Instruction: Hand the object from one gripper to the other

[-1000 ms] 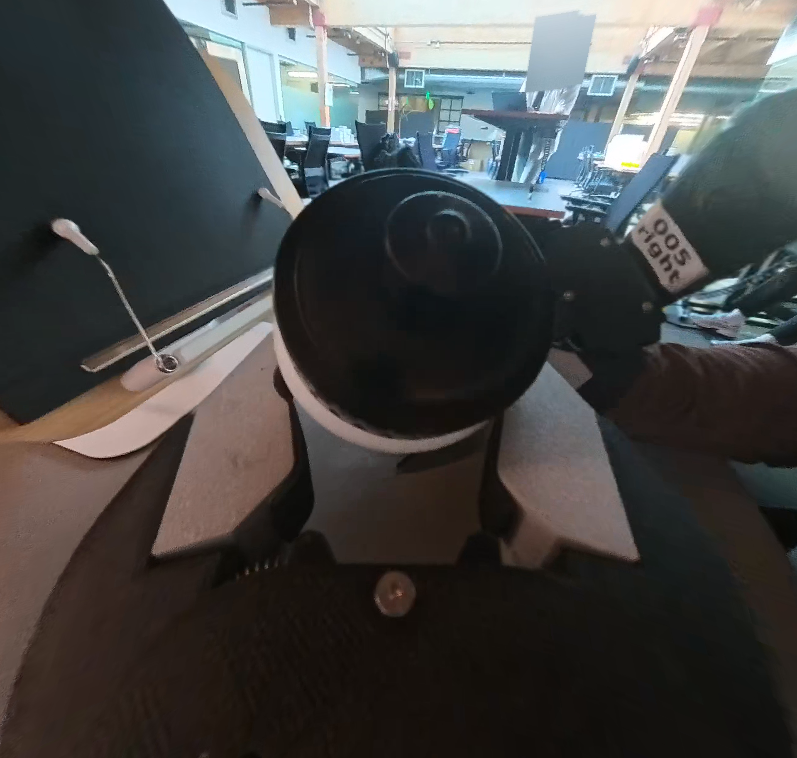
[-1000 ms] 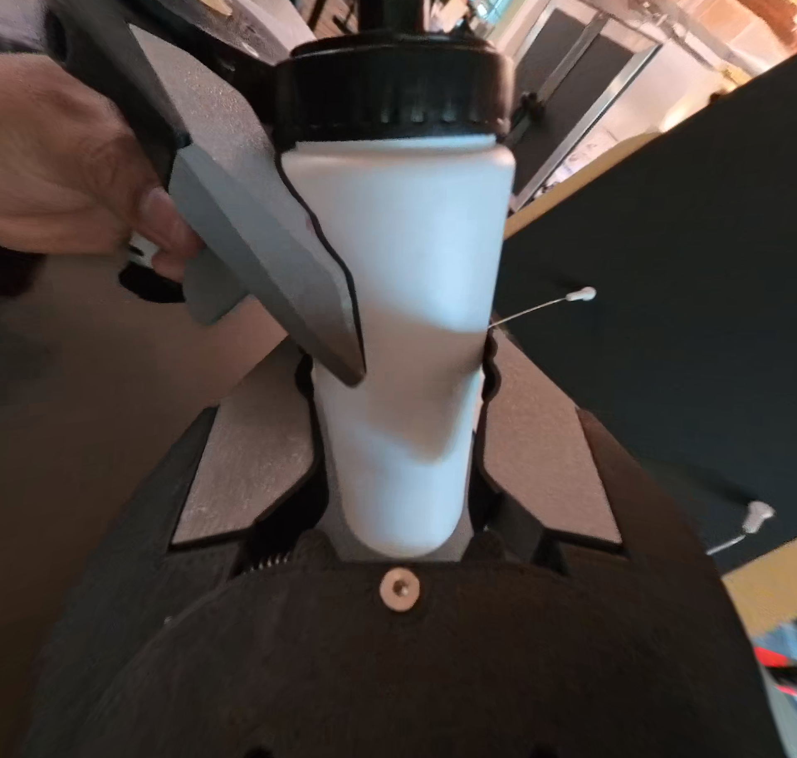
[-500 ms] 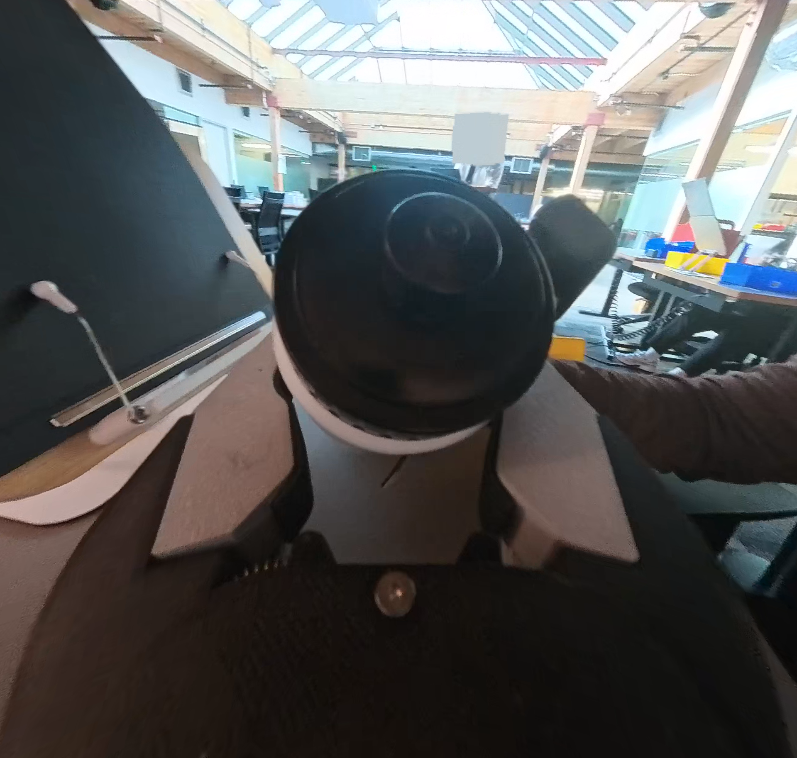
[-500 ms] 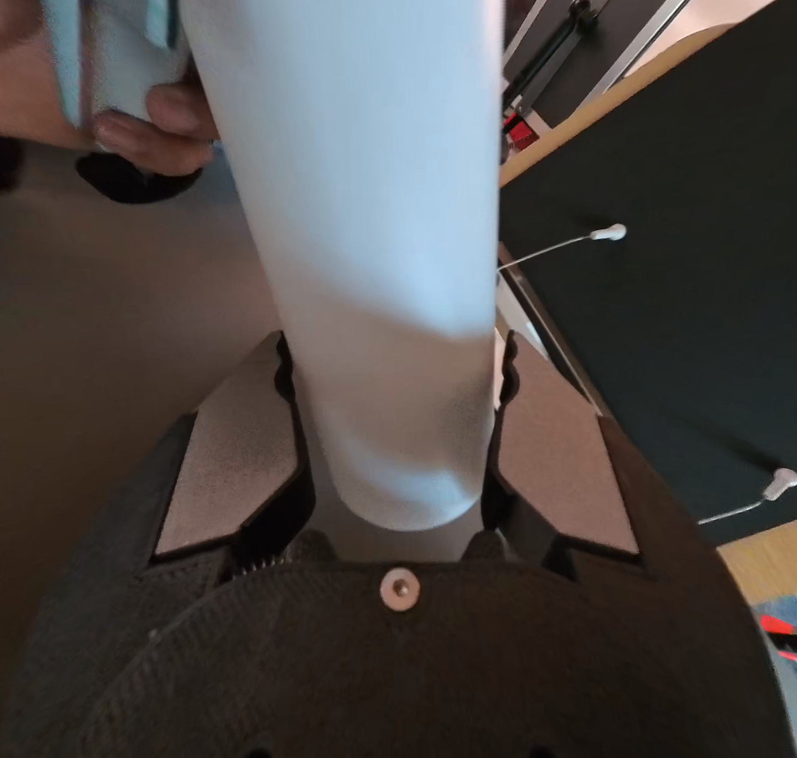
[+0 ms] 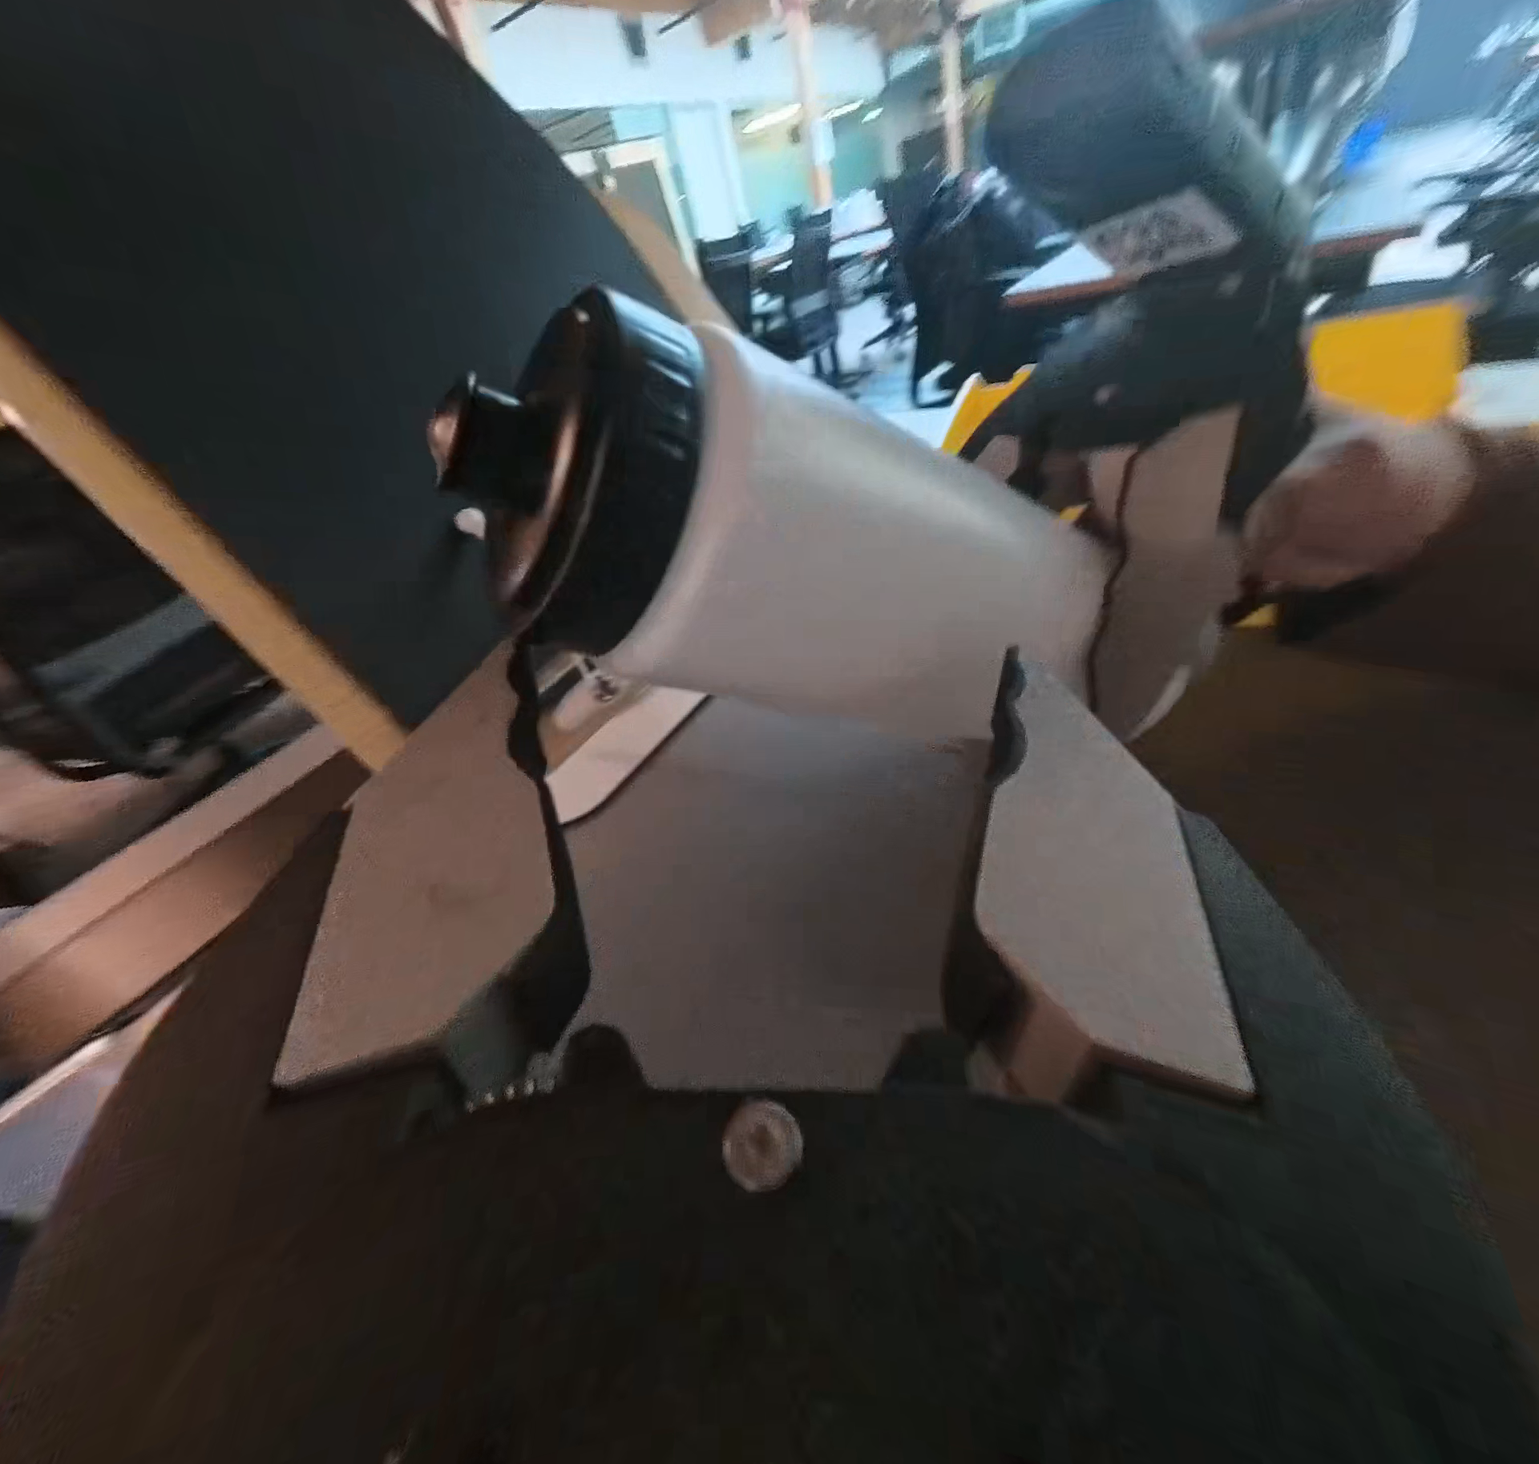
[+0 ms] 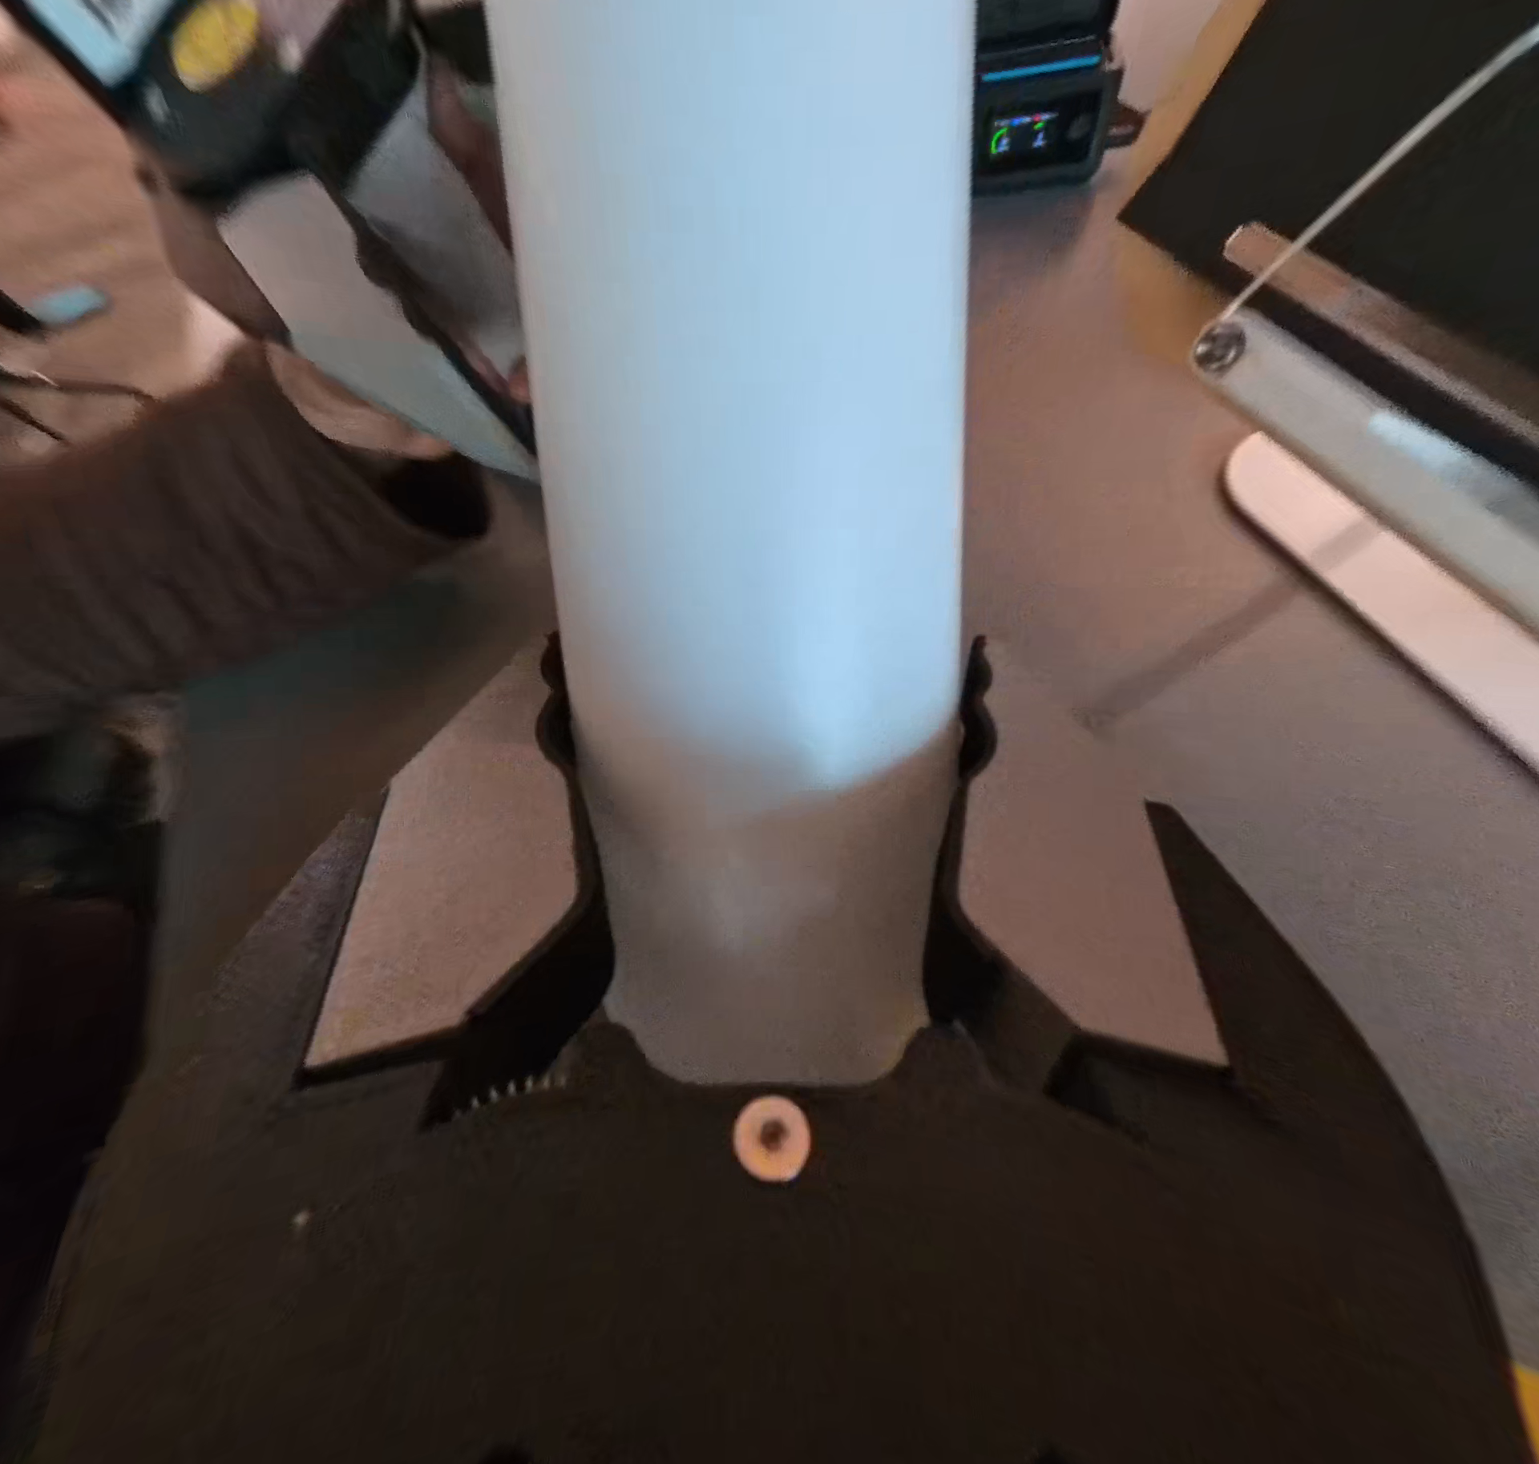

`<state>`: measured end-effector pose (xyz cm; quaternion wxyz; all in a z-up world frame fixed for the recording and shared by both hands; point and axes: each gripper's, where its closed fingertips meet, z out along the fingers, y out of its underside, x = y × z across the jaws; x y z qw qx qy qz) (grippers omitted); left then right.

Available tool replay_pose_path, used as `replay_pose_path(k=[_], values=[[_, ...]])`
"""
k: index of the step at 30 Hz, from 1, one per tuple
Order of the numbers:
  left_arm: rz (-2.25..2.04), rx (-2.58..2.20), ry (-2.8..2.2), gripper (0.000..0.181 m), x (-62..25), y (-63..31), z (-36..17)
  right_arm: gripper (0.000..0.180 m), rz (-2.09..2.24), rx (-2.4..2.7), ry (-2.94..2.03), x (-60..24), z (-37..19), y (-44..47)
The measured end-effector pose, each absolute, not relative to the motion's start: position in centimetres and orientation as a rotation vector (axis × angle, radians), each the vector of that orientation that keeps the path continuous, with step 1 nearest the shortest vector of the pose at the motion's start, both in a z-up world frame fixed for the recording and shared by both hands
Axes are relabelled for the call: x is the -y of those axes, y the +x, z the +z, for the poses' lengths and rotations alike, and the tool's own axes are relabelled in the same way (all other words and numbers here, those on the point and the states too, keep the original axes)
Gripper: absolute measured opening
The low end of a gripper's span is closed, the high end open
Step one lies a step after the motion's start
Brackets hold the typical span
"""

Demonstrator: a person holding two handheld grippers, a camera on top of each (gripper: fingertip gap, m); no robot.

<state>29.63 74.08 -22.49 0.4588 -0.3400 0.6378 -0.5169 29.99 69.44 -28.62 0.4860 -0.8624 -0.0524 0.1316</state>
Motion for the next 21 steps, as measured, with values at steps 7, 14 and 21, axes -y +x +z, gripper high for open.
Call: replay_pose_path(k=[7,14,21], values=[[-0.757,-1.383,-0.591,0.072,-75.8,28.9,-22.4,0.091,0.714,-0.092,-2.017,-68.8,-27.9,30.1],[-0.44,-1.489,-0.38,0.085,-73.8,29.6,-25.0,0.092,0.922,-0.228,-2.061,-68.0,-29.4,30.2],[-0.139,-1.476,-0.124,0.087,-71.4,30.5,-26.2,0.091,1.232,-0.168,-2.089,-67.2,-29.8,26.3]])
